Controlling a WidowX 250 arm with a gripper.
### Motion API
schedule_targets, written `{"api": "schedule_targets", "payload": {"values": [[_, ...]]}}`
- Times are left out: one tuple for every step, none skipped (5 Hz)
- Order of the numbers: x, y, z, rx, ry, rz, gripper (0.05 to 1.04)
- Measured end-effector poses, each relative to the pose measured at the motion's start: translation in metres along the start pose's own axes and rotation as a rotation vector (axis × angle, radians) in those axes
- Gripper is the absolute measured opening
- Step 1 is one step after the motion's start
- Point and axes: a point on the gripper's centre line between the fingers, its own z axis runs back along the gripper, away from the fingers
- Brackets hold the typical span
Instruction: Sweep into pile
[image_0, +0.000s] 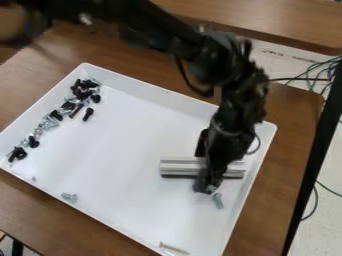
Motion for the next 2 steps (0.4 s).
{"api": "schedule_targets", "payload": {"values": [[-0.031, 0.017, 0.034, -0.02, -0.073, 0.154, 1.001], [-0.084, 0.039, 0.023, -0.088, -0.051, 0.352, 0.999]]}}
